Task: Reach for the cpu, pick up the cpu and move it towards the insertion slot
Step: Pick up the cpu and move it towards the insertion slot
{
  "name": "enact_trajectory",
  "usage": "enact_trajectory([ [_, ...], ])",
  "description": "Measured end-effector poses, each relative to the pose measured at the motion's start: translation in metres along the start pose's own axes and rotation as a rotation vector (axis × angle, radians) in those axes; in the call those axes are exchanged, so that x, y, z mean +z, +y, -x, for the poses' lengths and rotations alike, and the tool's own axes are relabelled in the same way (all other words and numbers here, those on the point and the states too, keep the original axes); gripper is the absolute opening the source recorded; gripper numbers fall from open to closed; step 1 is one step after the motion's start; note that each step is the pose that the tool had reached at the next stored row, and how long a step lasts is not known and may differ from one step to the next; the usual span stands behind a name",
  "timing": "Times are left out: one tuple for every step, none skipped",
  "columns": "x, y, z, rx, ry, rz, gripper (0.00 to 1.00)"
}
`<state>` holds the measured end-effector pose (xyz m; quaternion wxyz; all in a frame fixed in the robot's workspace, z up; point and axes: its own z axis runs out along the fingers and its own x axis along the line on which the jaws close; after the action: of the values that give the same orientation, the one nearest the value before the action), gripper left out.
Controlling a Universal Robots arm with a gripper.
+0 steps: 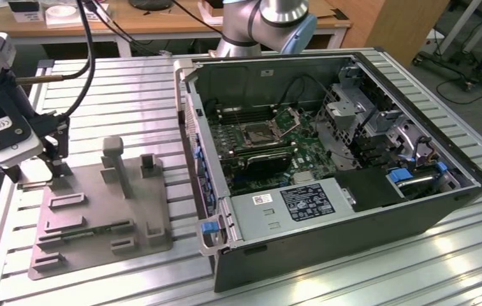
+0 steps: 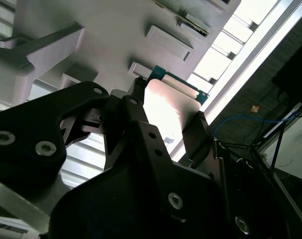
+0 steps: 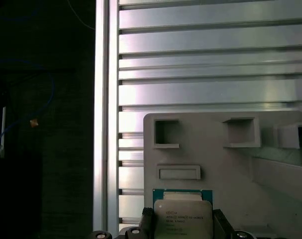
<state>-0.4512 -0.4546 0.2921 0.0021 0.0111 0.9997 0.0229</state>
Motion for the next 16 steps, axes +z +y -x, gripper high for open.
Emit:
enact_trajectory([
  [-0.001, 0.0, 0.0, 0.0, 0.0, 0.0, 0.54],
  [-0.0022, 0.0001, 0.0, 0.0, 0.0, 0.0, 0.54],
  [-0.0032, 0.0001, 0.0, 0.0, 0.0, 0.0001, 0.54],
  [-0.0044, 0.0002, 0.0, 0.0, 0.0, 0.0, 0.54],
  [-0.0056, 0.0003, 0.0, 0.0, -0.0001, 0.0001, 0.54],
  [-0.0069, 0.0003, 0.0, 0.0, -0.0001, 0.0001, 0.54],
  [-0.0083, 0.0004, 0.0, 0.0, -0.0001, 0.0001, 0.54],
  [-0.0095, 0.0004, 0.0, 0.0, -0.0002, 0.0001, 0.54],
  [-0.0109, 0.0005, 0.0, 0.0, 0.0, 0.0, 0.54],
  [-0.012, 0.0006, 0.0, 0.0, 0.0, 0.0001, 0.54],
  [-0.0133, 0.0006, 0.0, 0.0, 0.0, 0.0001, 0.54],
  [-0.0145, 0.0007, 0.0001, 0.0, 0.0001, 0.0001, 0.54],
  [-0.0157, 0.0007, 0.0001, 0.0, 0.0001, 0.0001, 0.54],
  [-0.0169, 0.0008, 0.0001, 0.0, 0.0001, 0.0001, 0.54],
  [-0.0181, 0.0008, 0.0001, 0.0, 0.0002, 0.0001, 0.54],
  [-0.0193, 0.0009, 0.0001, 0.0, 0.0002, 0.0001, 0.54],
])
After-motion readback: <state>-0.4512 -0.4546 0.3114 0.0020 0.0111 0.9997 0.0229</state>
